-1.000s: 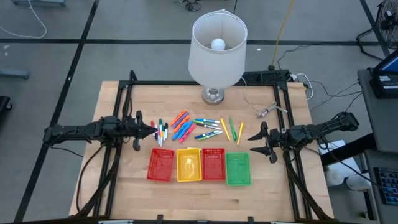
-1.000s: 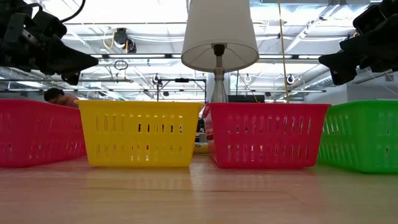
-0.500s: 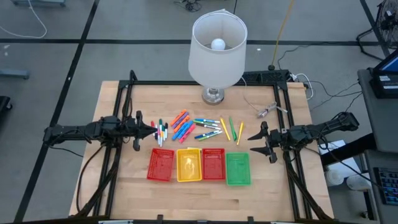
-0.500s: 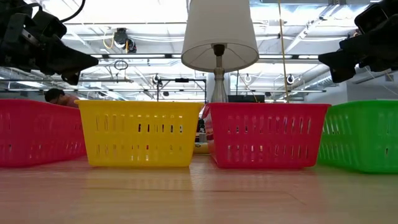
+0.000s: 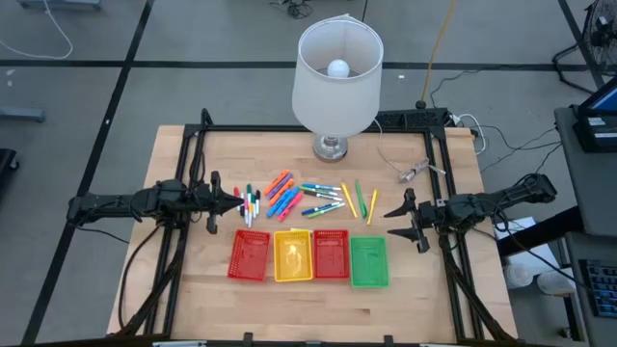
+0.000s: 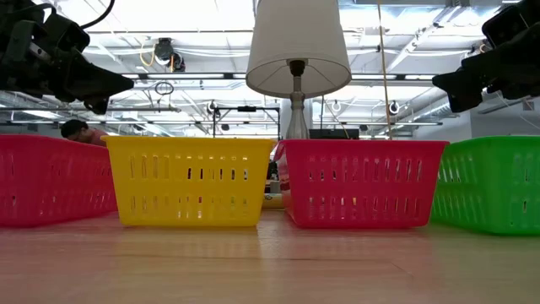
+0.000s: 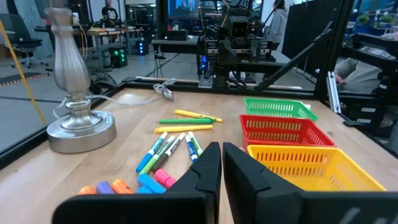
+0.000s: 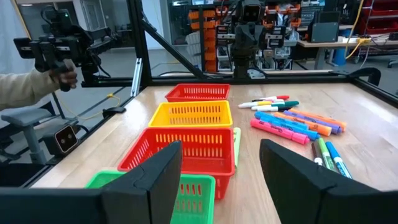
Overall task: Pick & Place Markers
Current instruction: Put the yellow pen into the green bin
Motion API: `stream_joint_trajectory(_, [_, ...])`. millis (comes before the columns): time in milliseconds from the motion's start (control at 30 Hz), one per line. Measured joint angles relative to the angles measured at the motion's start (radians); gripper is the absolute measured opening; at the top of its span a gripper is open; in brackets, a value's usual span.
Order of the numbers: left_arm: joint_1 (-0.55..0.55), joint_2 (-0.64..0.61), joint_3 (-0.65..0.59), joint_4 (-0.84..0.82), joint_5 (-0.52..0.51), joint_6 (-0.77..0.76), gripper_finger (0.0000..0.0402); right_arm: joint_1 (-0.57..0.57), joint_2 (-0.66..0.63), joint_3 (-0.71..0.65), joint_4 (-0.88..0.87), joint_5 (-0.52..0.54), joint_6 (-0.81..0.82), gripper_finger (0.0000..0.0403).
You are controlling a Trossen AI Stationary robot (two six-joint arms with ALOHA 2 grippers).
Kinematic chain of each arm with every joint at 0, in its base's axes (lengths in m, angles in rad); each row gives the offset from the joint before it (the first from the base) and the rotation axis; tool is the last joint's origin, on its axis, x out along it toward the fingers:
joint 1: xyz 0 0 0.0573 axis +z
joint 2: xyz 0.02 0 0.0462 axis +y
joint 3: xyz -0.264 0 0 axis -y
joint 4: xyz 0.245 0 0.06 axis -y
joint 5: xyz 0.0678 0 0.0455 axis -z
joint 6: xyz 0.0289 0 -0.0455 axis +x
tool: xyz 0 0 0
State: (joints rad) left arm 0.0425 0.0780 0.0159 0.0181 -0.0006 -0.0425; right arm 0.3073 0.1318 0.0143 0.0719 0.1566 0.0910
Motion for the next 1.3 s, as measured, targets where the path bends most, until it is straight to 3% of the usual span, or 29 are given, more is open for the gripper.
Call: stream_joint_trajectory(1300, [0.0,0.0,0.0,0.003,-0.001,-0.015,0.0021,0.0,0.0,0.0,0.029,-0.027,0.029,0.0208])
